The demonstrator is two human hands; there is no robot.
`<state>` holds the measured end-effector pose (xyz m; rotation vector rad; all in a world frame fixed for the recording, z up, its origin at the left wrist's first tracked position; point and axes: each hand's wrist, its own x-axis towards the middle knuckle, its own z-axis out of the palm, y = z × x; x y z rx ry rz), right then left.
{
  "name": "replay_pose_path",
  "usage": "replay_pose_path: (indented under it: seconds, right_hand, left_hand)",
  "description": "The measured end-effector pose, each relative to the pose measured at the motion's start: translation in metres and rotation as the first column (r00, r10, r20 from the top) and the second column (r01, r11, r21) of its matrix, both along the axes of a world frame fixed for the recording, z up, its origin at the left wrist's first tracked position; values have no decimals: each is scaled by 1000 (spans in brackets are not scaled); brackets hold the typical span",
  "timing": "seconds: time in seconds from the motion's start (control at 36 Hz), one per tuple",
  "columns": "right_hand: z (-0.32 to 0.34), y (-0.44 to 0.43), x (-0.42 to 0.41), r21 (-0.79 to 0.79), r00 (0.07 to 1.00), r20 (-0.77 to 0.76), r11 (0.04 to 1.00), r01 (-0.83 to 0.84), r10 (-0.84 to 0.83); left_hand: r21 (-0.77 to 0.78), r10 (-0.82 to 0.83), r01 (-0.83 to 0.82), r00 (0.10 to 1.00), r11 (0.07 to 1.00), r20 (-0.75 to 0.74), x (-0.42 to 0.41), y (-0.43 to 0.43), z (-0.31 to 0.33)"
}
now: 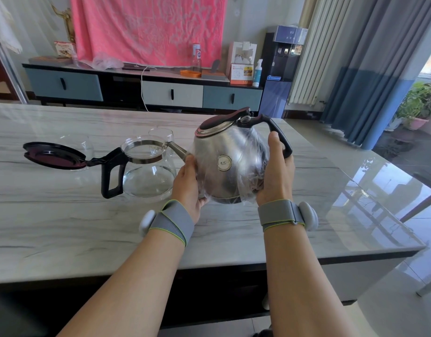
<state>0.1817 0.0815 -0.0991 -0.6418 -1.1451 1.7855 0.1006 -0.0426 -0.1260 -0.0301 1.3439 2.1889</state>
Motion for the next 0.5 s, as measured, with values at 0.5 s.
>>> replay_pose_path:
  seconds: [0.5]
  right_hand:
    - [-1,2,-1,4,1000,0,1000,-1,1]
  left_hand:
    - [-5,2,-2,1000,1000,0,1,0,1]
